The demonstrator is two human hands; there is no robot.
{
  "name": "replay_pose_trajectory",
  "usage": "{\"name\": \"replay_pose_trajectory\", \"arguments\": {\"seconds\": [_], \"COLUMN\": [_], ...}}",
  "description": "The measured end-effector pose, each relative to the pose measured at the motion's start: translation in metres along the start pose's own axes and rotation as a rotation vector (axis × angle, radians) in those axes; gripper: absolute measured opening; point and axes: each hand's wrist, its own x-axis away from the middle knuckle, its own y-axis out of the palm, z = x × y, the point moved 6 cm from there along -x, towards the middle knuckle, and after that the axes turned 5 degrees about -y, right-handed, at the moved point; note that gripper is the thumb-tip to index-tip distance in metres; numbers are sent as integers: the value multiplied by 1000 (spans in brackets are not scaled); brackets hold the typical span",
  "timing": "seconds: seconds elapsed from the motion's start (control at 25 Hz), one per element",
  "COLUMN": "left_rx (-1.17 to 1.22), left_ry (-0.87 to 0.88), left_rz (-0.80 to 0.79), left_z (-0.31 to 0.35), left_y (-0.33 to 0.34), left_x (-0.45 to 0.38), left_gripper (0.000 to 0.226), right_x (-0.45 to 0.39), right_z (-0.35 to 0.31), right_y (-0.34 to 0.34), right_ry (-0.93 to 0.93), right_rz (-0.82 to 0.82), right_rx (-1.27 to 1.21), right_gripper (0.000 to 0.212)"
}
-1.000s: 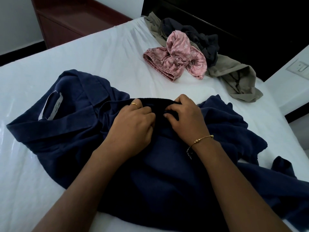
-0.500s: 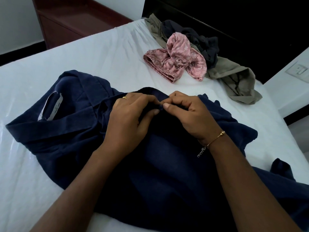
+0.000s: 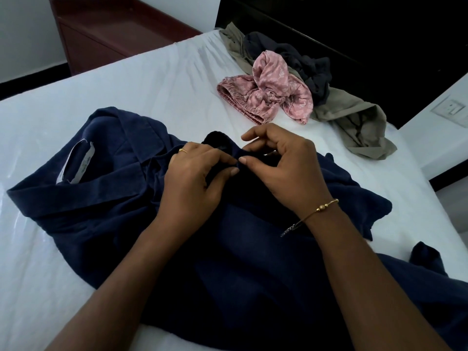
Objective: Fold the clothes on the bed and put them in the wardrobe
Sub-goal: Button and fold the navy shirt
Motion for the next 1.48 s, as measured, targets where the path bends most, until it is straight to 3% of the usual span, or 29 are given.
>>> {"name": "replay_pose_trajectory", "arguments": {"seconds": [0.24,0.52,0.64,0.72,0.76,0.84,0.92,1.12,1.36,1.48], "left_rx": [5,147,222,104,-15,-152,-83,-10,-96,-54], "left_ry": [-43,-174,-252,-171,-94,38,143,-3,138,134], "left_rz": [10,52,5,-47,-37,27,21,-26,71,35], "left_z": [-6,-11,-12,-5,-2,5,7,-5,11,7], "left_y": [1,-2,-2,-1,-2,-7,-7,-5,-6,-5], "left_x": [1,2,1,1,0,-3,-3,0,3,2], "left_gripper": [15,11,29,46,45,28,16,26,18,21], "right_x": [3,7,7,8,8,8,8,8,4,6], "right_z": [7,11,14,15,15,13,13,11,20,16], "right_y": [4,5,9,9,8,5,4,9,19,25], "right_ry": [67,120,131,122,109,91,85,29,67,-53], "right_rz": [-44,-61,-60,-79,-84,-77,-51,10,-67,-58], "right_rx": [-71,-223,-266,-267,-249,-211,-202,-135,-58,18], "right_gripper": [30,48,47,47,46,41,34,22,31,32]}}
